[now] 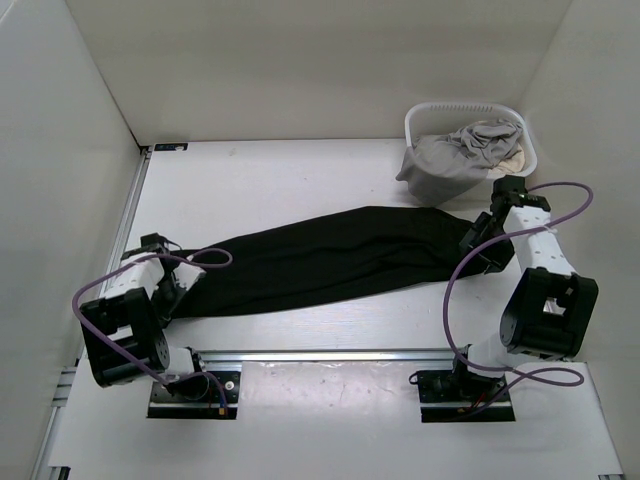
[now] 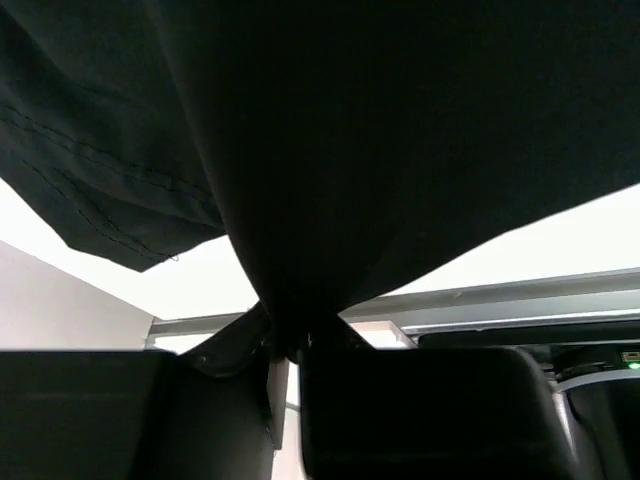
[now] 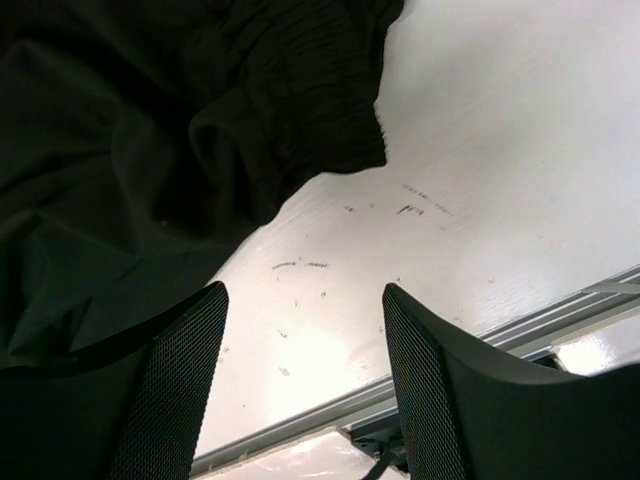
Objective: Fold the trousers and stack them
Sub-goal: Fold the trousers
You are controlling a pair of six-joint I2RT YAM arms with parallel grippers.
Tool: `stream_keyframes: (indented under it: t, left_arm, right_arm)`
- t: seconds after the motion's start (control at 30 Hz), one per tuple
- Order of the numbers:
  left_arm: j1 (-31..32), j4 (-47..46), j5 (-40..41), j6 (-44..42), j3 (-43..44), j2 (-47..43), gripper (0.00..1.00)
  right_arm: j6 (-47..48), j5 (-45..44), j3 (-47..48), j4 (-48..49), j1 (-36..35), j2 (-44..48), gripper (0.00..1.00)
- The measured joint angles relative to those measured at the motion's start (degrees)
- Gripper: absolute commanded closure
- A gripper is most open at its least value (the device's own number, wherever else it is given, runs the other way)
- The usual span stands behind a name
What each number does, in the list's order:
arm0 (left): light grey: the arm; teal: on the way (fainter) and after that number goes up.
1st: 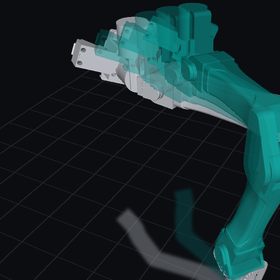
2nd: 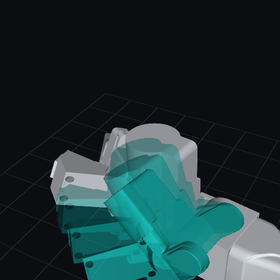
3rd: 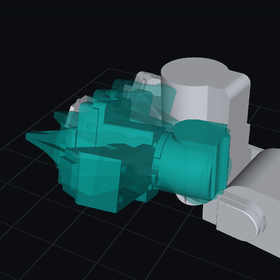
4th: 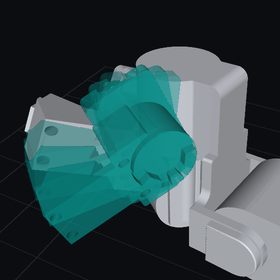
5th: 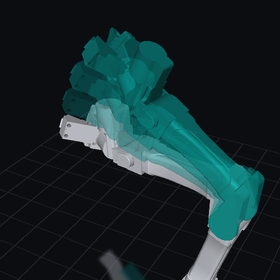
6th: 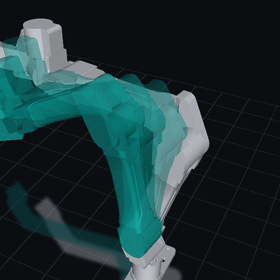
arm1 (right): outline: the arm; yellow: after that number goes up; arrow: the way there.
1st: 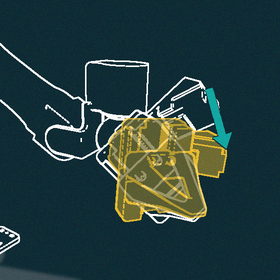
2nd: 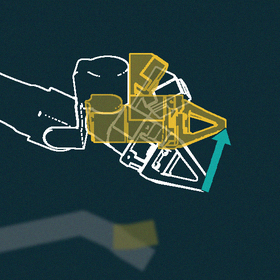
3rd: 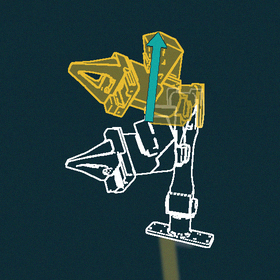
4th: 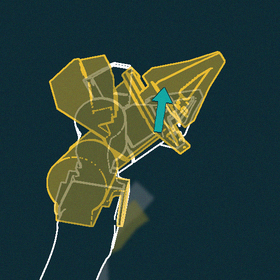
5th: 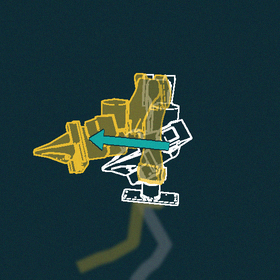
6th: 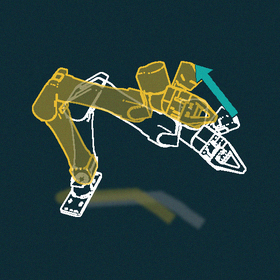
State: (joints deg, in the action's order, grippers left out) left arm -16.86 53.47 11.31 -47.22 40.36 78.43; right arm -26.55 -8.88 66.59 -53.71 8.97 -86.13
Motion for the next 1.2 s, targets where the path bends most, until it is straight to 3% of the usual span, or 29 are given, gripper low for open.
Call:
stream_keyframes:
  t: [0.1,0.23,0.37,0.43,0.53,0.57,0.63,0.73,1.2]
  left_arm:
    - [0.0,0.1,0.0,0.3,0.6,0.0,0.8]
    - [0.0,0.3,0.0,0.9,2.5,-0.2,0.63]
    - [0.0,0.4,0.0,1.5,2.9,-0.2,0.63]
    - [0.0,0.5,0.0,1.7,2.9,-0.2,0.63]
    - [0.0,0.5,0.0,2.5,2.9,-0.2,0.74]
    - [0.0,0.5,0.0,2.7,2.9,-0.2,0.84]
    - [0.0,0.5,0.0,3.1,2.9,-0.1,0.86]
    - [0.0,0.6,0.1,3.4,2.9,-0.1,0.86]
    - [0.0,1.4,3.5,5.3,8.9,-1.4,0.86]
  right_arm:
    - [0.0,0.0,0.0,0.9,1.5,-0.5,0.31]
    - [-0.1,0.0,0.0,2.8,2.4,-4.0,0.31]
    - [-1.9,0.5,0.0,5.7,2.4,-8.0,0.31]
    - [-3.1,0.9,0.1,7.1,2.4,-9.7,0.36]
    - [-4.5,1.3,0.5,8.3,2.4,-12.2,0.63]
    - [-5.1,1.2,0.7,8.7,2.4,-12.9,0.69]
    - [-5.4,0.9,1.7,8.8,2.4,-13.9,0.86]
    - [-5.6,0.0,3.0,8.8,2.4,-14.5,0.99]
    - [-4.0,-3.3,4.9,5.6,2.4,-6.0,1.0]
